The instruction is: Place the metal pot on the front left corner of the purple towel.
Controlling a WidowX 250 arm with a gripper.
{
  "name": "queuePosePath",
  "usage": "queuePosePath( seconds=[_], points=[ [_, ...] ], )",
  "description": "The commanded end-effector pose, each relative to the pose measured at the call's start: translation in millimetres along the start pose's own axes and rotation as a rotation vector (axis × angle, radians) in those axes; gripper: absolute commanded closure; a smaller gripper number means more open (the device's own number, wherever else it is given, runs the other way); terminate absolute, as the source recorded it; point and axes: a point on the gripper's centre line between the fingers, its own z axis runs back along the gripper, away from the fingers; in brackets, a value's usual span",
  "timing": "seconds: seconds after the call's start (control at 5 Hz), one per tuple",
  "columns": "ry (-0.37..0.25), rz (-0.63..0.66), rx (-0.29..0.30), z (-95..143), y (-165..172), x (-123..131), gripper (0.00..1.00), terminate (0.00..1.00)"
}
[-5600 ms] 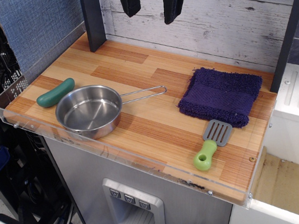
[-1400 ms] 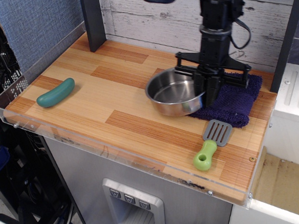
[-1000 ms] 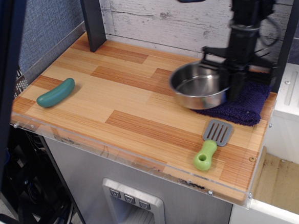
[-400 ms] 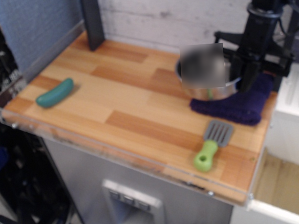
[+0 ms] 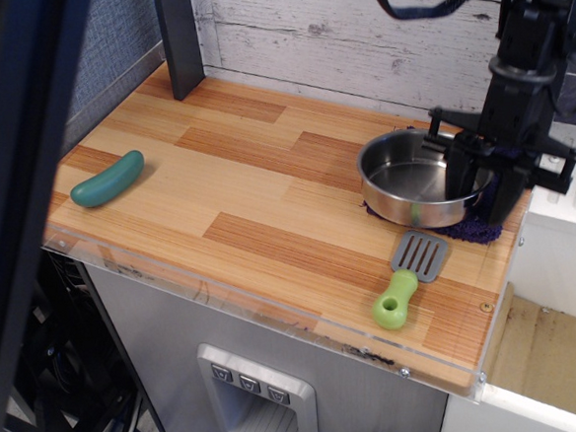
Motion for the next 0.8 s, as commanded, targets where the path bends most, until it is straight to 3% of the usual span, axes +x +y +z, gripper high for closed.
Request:
queuePosePath(
  seconds=[0.0,0.4,0.6],
  points=[
    [-0.043,0.038,-0.069,18,21,-16,0.0,0.0],
    [-0.45,0.126,-0.096,100,66,-78,0.0,0.0],
    [-0.514,0.128,-0.079,144,84,-106,0.0,0.0]
  ],
)
